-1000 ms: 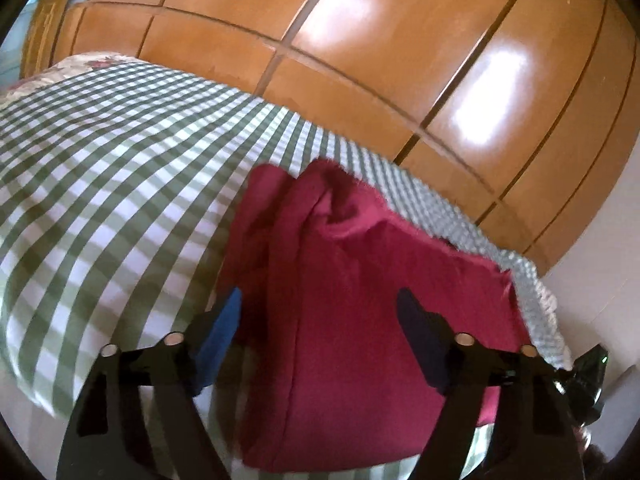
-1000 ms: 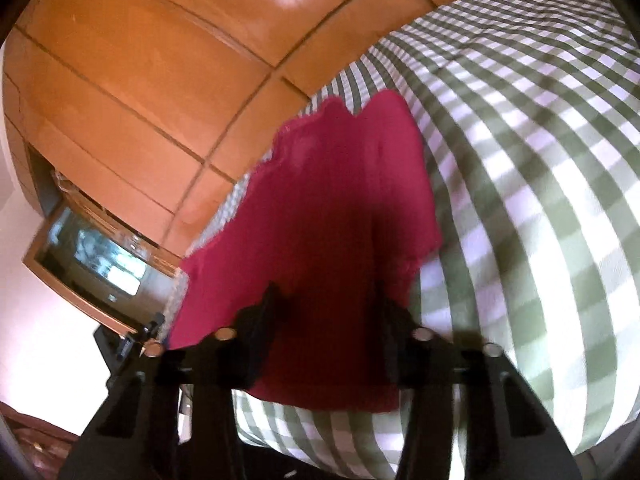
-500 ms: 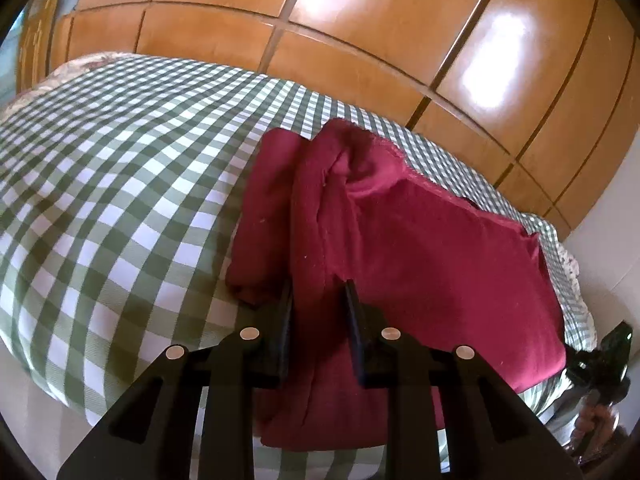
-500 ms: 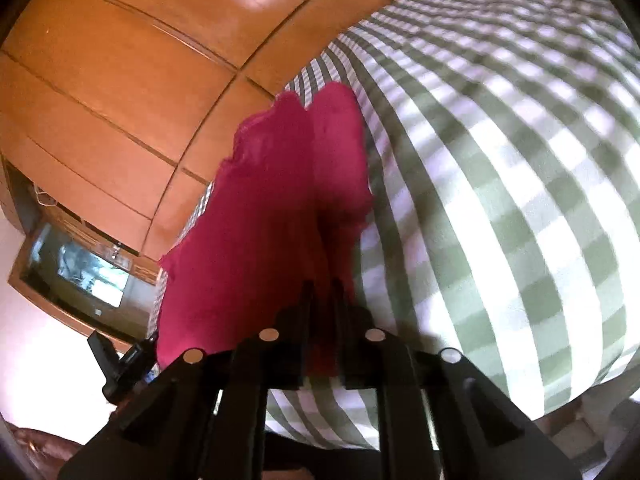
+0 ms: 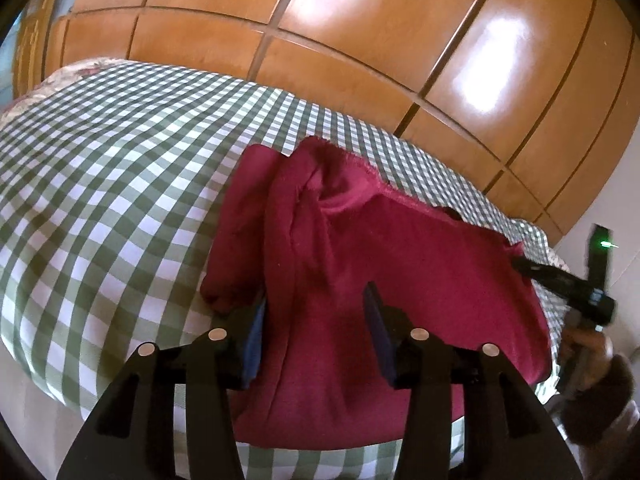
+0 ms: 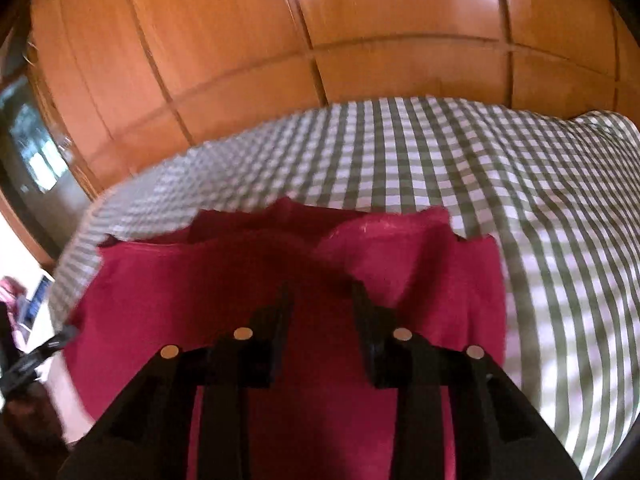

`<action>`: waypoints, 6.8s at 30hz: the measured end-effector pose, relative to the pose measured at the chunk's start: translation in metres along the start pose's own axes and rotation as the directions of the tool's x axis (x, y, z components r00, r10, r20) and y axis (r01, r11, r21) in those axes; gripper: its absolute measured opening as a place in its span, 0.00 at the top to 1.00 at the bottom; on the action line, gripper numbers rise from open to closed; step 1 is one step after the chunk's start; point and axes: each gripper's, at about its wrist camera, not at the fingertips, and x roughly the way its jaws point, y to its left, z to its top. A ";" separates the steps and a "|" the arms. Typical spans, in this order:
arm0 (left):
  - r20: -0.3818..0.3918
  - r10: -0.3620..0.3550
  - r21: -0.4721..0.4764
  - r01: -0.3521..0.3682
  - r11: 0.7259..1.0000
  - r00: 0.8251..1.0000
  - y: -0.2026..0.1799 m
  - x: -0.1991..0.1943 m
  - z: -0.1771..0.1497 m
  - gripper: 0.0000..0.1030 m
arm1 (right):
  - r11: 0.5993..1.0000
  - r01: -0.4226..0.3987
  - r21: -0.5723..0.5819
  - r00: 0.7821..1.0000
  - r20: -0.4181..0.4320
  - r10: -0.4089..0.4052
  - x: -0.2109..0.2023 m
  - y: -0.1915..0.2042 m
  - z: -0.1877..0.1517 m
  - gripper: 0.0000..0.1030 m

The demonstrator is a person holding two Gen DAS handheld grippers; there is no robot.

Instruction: Fold small clothes

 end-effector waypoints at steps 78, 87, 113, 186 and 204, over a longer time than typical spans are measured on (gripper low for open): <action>0.003 0.138 -0.054 -0.138 0.989 0.990 0.022 0.053 0.012 0.11 | 0.959 0.279 0.047 0.957 0.067 -0.281 0.031 -0.015 -0.012 0.24; -0.012 0.070 -0.098 -0.070 0.993 0.998 0.021 0.050 0.014 0.07 | 0.934 0.355 0.037 0.933 0.050 -0.356 0.024 -0.009 -0.013 0.02; -0.067 0.028 -0.124 -0.037 0.992 0.997 0.029 0.062 0.030 0.09 | 0.911 0.411 0.016 0.912 -0.014 -0.411 -0.032 0.019 -0.067 0.02; -0.144 -0.385 0.068 0.398 0.915 0.912 -0.205 0.062 0.057 0.78 | 0.959 0.231 0.165 0.971 0.020 -0.238 -0.070 -0.038 -0.102 0.02; -0.360 -0.320 0.173 0.399 0.900 0.877 -0.291 0.147 -0.004 0.78 | 0.943 0.258 0.213 0.965 -0.002 -0.263 -0.097 -0.065 -0.126 0.02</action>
